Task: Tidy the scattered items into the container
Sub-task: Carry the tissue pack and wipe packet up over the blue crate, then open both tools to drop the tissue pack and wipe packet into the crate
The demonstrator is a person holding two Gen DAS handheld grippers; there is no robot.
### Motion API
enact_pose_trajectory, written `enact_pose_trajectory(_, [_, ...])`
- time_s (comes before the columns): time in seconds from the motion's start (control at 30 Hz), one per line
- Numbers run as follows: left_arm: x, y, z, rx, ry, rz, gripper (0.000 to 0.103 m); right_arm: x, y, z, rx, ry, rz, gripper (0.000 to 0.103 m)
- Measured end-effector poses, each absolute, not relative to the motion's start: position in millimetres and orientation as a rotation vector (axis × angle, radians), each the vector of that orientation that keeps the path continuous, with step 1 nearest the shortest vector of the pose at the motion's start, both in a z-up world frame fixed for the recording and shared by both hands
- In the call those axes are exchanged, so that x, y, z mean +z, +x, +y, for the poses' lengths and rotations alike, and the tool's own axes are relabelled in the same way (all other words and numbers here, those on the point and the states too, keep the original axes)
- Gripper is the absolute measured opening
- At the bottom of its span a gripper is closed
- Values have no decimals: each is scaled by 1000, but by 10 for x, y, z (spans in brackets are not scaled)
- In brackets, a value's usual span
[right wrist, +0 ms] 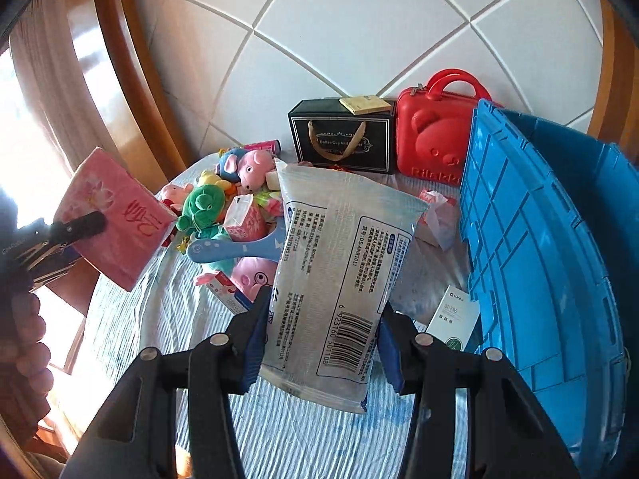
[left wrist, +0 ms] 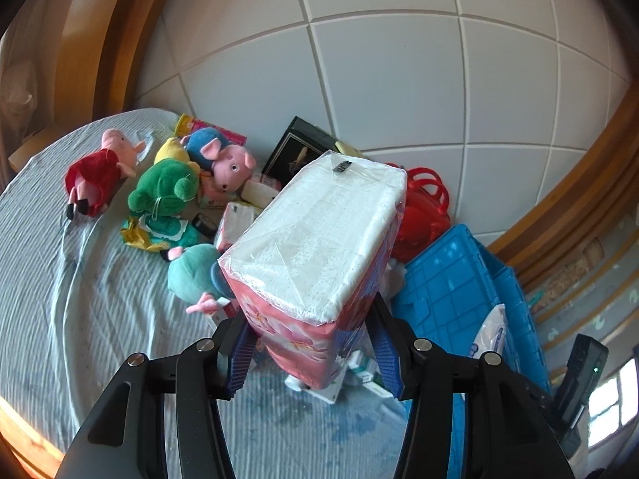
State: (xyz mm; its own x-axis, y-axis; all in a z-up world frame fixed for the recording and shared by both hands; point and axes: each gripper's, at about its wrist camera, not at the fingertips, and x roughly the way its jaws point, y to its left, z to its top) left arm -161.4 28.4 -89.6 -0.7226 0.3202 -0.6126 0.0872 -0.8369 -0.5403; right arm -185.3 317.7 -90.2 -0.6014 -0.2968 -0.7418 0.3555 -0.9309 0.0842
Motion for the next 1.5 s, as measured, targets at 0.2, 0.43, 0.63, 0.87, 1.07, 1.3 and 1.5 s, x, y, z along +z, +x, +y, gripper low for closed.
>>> enact_pose_trajectory(0.2, [-642, -1731, 683, 2660, -1051, -806, 51, -645, -1761, 3481, -2531, 1083, 83, 47])
enact_pose_trajectory(0.43, [-365, -1887, 1237, 2641, -990, -751, 51, -394, -1664, 3970, -2575, 1014, 52, 47])
enact_pose_trajectory(0.63, [-197, -2081, 1797, 2601, -968, -682, 51, -292, -1599, 4428, -2620, 988, 3, 47])
enact_pose_trajectory(0.87, [0, -2319, 2544, 2532, -923, -619, 51, -219, -1592, 4961, -2663, 986, -35, 47])
enact_pose_trajectory(1.07, [169, -2469, 3204, 2469, -889, -545, 51, -194, -1559, 5348, -2702, 989, -71, 47])
enact_pose_trajectory(1.3, [296, -2640, 3854, 2393, -874, -469, 51, -243, -1544, 5753, -2745, 1022, -118, 47])
enact_pose_trajectory(1.5, [348, -2789, 4362, 2339, -875, -416, 51, -263, -1506, 6104, -2788, 1039, -163, 47])
